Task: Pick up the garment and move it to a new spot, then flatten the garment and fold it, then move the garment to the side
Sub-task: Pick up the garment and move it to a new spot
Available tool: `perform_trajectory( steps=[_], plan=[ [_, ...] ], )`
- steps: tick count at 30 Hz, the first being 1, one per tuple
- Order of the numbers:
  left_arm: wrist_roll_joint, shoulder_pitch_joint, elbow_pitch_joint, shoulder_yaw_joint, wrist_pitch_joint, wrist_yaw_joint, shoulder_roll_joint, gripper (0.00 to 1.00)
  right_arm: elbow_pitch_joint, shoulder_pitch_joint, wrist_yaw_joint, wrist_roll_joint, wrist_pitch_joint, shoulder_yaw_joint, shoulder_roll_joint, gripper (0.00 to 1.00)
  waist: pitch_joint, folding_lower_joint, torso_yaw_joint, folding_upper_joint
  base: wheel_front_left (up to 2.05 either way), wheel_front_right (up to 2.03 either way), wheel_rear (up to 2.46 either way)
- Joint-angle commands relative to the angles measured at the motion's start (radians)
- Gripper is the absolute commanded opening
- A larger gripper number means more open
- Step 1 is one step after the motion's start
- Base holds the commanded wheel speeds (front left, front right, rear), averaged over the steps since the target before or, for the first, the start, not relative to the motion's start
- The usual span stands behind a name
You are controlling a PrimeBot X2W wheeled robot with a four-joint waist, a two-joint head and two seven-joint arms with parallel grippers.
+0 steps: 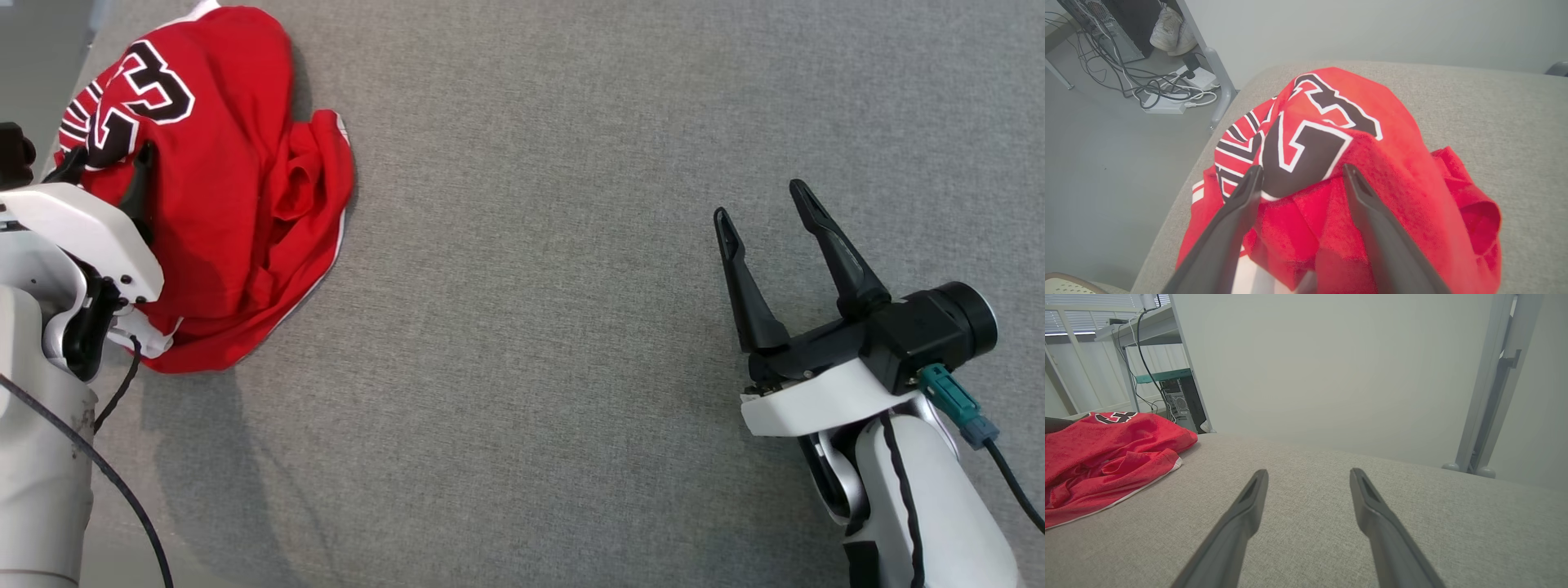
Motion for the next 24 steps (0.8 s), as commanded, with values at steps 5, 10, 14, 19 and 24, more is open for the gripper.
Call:
perform_trajectory(
  steps=[5,10,14,19,24],
  plan=[
    [-0.020,-0.049,0.067,-0.022,0.040,-0.009,0.020,1.00,-0.007,-0.014,0.000,-0.006,0.002,-0.002,-0.006,1.00,0.016,0.0000,-0.016,0.0000,0.00,0.00,0.00],
    [-0.047,-0.075,0.109,-0.027,0.027,-0.010,0.029,0.00,0.003,-0.016,0.000,0.002,-0.003,0.005,-0.006,1.00,0.014,0.0000,-0.022,0.0000,0.00,0.00,0.00],
    [-0.053,-0.078,0.125,-0.026,-0.030,-0.011,0.035,0.00,0.018,-0.010,0.000,0.006,-0.009,0.005,-0.006,1.00,-0.007,0.0000,-0.020,0.0000,0.00,0.00,0.00],
    [-0.057,-0.084,0.116,-0.018,-0.120,-0.009,0.044,0.00,0.037,0.008,0.000,0.025,-0.015,0.010,-0.006,1.00,-0.061,0.0000,-0.014,0.0000,0.00,0.00,0.00],
    [-0.077,-0.099,0.062,-0.003,-0.203,-0.009,0.036,0.00,0.055,0.027,0.000,0.052,-0.020,0.011,-0.006,1.00,-0.127,0.0000,-0.008,0.0000,0.00,0.00,0.00]
  ],
)
